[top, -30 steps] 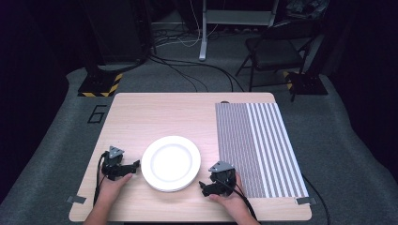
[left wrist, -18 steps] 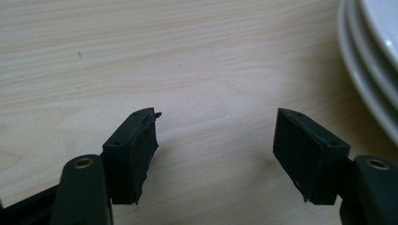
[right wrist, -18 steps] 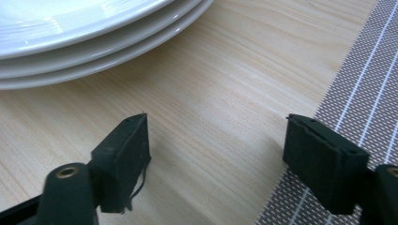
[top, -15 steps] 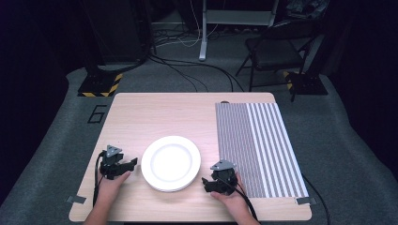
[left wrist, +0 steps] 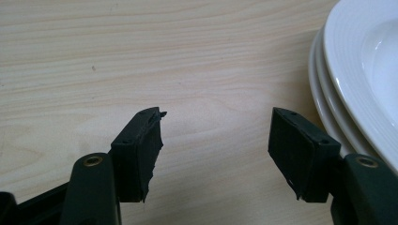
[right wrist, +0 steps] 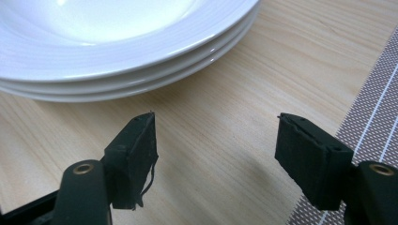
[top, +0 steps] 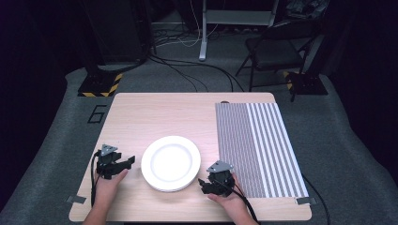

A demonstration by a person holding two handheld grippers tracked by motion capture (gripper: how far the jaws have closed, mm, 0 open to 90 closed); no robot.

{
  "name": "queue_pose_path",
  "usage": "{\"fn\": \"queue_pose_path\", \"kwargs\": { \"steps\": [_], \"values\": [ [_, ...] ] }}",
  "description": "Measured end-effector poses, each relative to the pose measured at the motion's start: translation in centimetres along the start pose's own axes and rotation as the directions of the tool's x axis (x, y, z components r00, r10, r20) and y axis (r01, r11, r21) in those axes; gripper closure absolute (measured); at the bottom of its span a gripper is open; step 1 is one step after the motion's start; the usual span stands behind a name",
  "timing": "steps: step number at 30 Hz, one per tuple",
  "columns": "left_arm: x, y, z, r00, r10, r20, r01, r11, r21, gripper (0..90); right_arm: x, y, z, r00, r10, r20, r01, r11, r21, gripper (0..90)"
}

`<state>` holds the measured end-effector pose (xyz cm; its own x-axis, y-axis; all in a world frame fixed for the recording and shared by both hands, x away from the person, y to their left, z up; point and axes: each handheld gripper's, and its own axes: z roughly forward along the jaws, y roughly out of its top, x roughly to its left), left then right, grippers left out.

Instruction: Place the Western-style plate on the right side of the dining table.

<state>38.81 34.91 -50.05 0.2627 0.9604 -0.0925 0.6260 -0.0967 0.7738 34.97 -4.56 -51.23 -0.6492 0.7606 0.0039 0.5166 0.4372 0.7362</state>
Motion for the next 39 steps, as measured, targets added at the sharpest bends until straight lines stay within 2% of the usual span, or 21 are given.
{"fn": "queue_pose_path", "kwargs": {
  "steps": [3,6,8,10,11,12,14,16,17,22,26,29,31,33,39],
  "values": [
    [0.0,0.1,-0.2,1.0,0.005,-0.001,-0.005,1.0,0.0,34.8,-0.1,0.0,-0.2,0.9999,0.012,-0.004,-0.012,1.0,-0.004,28.9],
    [-0.3,0.2,-0.5,1.0,0.006,0.007,-0.006,1.0,-0.005,38.9,-0.3,0.1,-0.4,0.9999,0.015,0.001,-0.015,1.0,-0.009,30.3],
    [-0.5,0.4,-0.9,0.9997,0.004,0.023,-0.004,1.0,0.001,41.8,-0.4,0.3,-0.7,0.9995,0.016,0.027,-0.016,1.0,-0.013,31.3],
    [-0.7,0.5,-1.1,0.9997,-0.003,0.025,0.003,1.0,-0.003,42.5,-0.5,0.3,-0.8,0.9994,0.016,0.031,-0.016,1.0,-0.014,32.0],
    [-1.0,0.7,-1.4,0.9992,-0.002,0.039,0.002,1.0,-0.003,43.8,-0.8,0.5,-0.9,0.9996,0.018,0.023,-0.018,1.0,0.002,34.9],
    [-1.0,0.7,-1.4,0.9992,-0.002,0.039,0.002,1.0,-0.003,43.8,-0.8,0.6,-1.0,0.9987,0.048,0.014,-0.048,0.999,0.014,35.0],
    [-1.6,1.1,-1.6,0.9988,0.009,0.048,-0.009,0.9999,-0.006,43.8,-1.1,0.7,-1.1,0.9991,0.041,-0.004,-0.041,0.999,0.016,34.9],
    [-2.0,1.6,-1.9,0.9981,0.014,0.059,-0.013,0.9998,-0.012,43.0,-1.2,1.2,-1.4,0.9984,0.055,-0.01,-0.055,0.998,0.02,34.7],
    [-2.2,1.9,-2.1,0.9978,0.016,0.065,-0.015,0.9998,-0.015,42.9,-1.4,1.5,-1.7,0.9991,0.041,-0.014,-0.041,0.999,0.015,34.8],
    [-2.6,3.0,-2.8,0.9972,0.005,0.075,-0.003,0.9997,-0.022,44.1,-2.3,3.1,-2.8,0.999,0.044,-0.01,-0.044,0.999,-0.015,35.9],
    [-2.7,3.8,-3.3,0.9972,-0.003,0.075,0.006,0.9993,-0.036,43.6,-2.9,4.3,-3.3,0.9986,0.044,-0.029,-0.046,0.998,-0.044,37.1],
    [-2.7,4.2,-3.5,0.9973,-0.003,0.073,0.006,0.9991,-0.042,43.2,-3.1,4.7,-3.6,0.9991,0.039,-0.014,-0.04,0.998,-0.055,37.4],
    [-2.8,4.5,-3.7,0.9974,-0.003,0.072,0.007,0.9988,-0.048,43.2,-3.2,5.2,-3.7,0.9989,0.041,-0.021,-0.042,0.997,-0.061,39.4],
    [-2.9,4.8,-3.9,0.9974,-0.005,0.072,0.009,0.9984,-0.056,44.6,-3.4,5.7,-3.9,0.9988,0.044,-0.023,-0.045,0.996,-0.074,37.2],
    [-3.1,5.6,-4.2,0.9962,-0.028,0.083,0.033,0.9977,-0.06,48.2,-3.5,6.8,-4.0,0.999,0.045,-0.006,-0.045,0.996,-0.074,36.9]
  ]
}}
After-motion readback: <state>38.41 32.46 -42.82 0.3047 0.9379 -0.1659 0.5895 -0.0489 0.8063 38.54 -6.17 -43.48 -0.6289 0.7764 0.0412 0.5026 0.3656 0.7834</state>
